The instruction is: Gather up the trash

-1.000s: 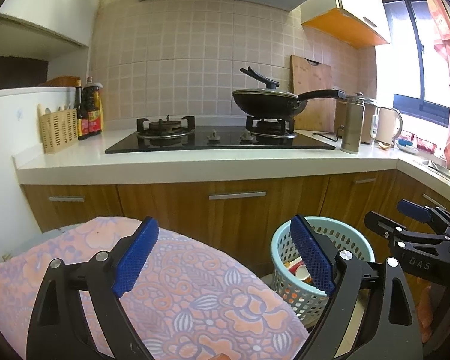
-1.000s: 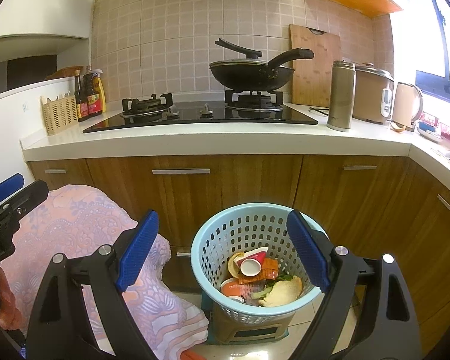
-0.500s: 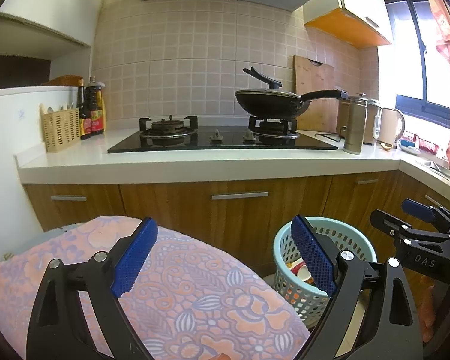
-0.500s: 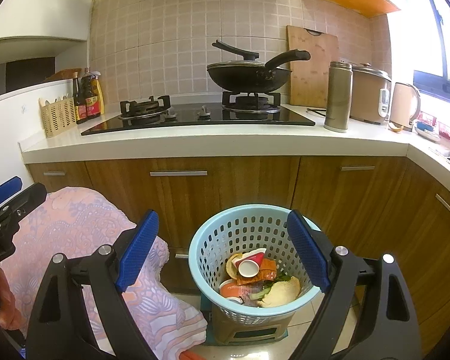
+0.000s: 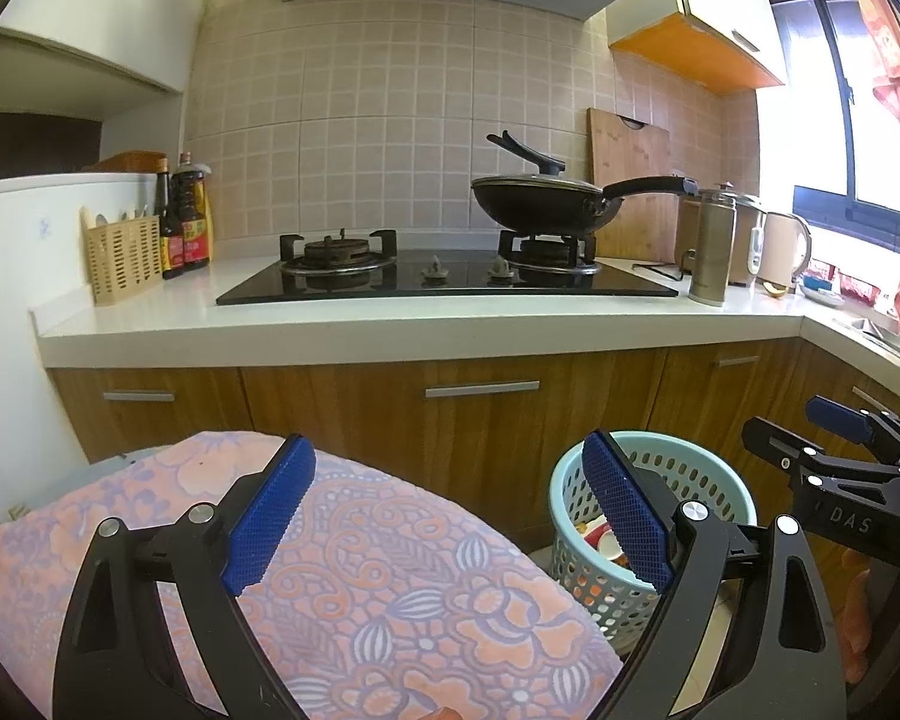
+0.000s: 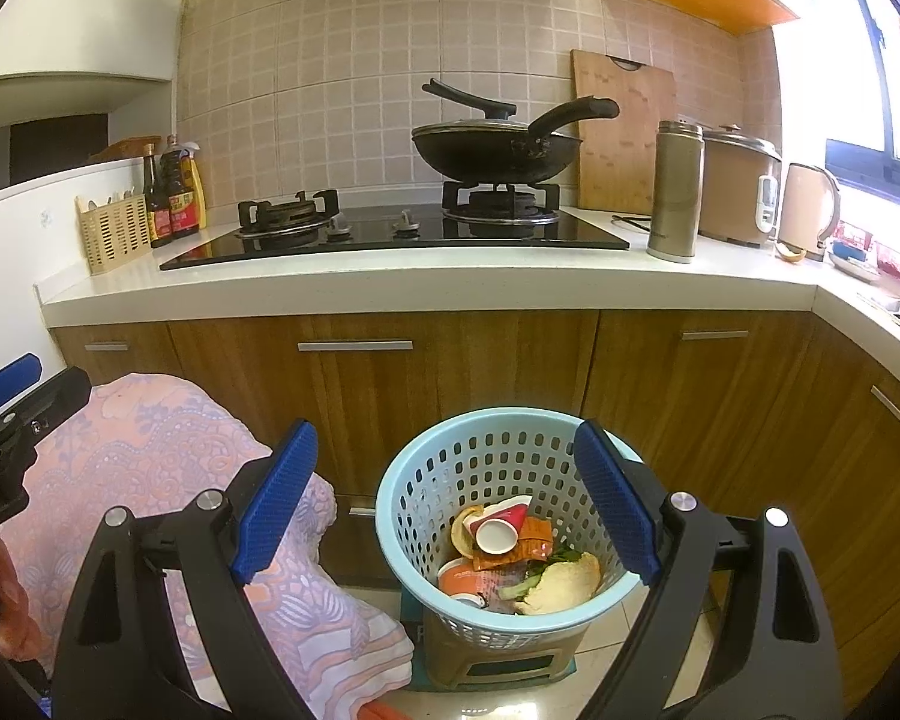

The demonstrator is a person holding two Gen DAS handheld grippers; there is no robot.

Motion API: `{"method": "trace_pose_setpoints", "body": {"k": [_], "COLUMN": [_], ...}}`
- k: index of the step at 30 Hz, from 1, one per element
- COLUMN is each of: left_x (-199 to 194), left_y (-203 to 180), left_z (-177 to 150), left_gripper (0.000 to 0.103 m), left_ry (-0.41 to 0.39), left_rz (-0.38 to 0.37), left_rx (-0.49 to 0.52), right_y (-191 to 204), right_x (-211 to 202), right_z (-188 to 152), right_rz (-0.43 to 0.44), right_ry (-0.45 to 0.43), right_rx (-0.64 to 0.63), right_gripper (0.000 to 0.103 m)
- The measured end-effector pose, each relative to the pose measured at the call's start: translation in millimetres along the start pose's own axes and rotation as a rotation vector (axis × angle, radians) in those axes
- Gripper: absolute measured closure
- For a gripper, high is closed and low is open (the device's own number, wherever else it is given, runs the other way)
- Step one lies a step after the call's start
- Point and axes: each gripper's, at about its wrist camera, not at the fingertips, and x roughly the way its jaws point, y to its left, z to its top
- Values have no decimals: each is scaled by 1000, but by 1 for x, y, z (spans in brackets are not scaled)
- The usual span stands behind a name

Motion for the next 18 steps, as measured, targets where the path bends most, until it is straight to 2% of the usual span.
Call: {"method": "trace_pose_setpoints", "body": {"k": [18], "left_x": [3], "left_y": [4], "left_z": [-2], "left_gripper": [14], "left_ry": [7], "left_rz": [6], "left_rx": [3], "right_y": [-1], "right_x": [-3], "right_z": [3], "right_rz": [-17], "right_ry": [-15], "right_rx": [6], "right_gripper": [20]}}
